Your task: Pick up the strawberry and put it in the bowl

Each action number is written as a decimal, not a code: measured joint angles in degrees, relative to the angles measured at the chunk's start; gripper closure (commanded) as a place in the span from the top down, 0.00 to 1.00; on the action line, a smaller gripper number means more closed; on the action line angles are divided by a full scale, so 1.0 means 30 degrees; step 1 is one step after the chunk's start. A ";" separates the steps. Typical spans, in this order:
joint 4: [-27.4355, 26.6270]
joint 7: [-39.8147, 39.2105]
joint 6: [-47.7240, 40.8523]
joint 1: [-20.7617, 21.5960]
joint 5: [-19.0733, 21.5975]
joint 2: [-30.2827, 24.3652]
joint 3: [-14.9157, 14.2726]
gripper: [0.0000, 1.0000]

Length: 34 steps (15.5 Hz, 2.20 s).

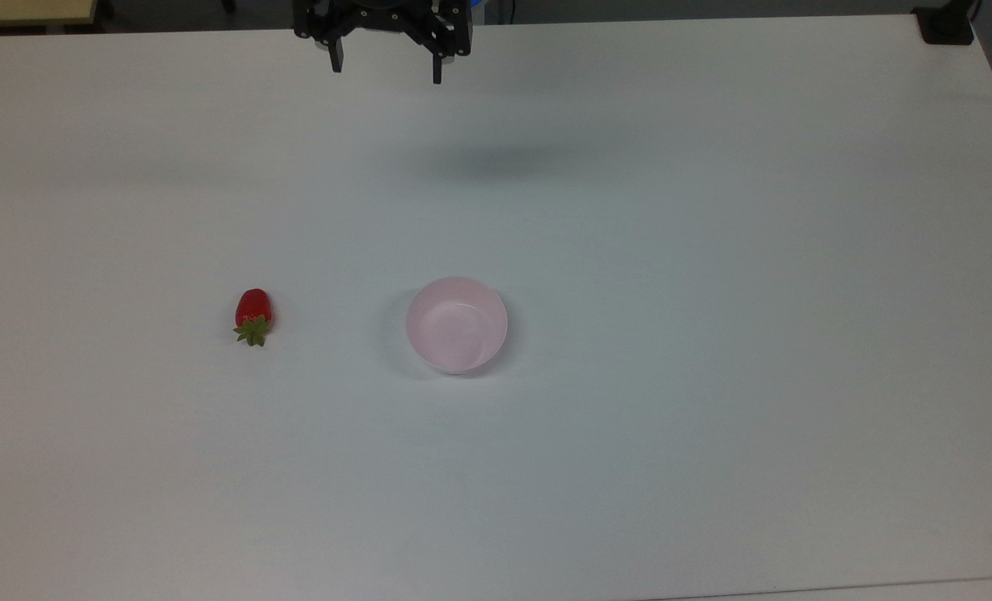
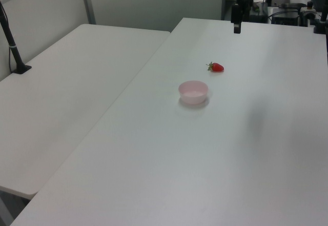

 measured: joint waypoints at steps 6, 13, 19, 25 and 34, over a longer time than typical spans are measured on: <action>0.0000 0.0000 0.0000 -0.0185 -0.0036 0.0103 -0.0044 1.00; 0.0024 -0.0456 0.0030 -0.0922 -0.0036 0.0283 -0.0067 1.00; 0.0376 -0.1575 0.2337 -0.3387 -0.0034 0.2315 -0.0106 1.00; 0.0621 -0.3912 0.6143 -0.5501 -0.0047 0.6305 -0.0126 1.00; 0.1550 -0.4399 1.0609 -0.5569 -0.0044 1.0318 -0.0058 0.80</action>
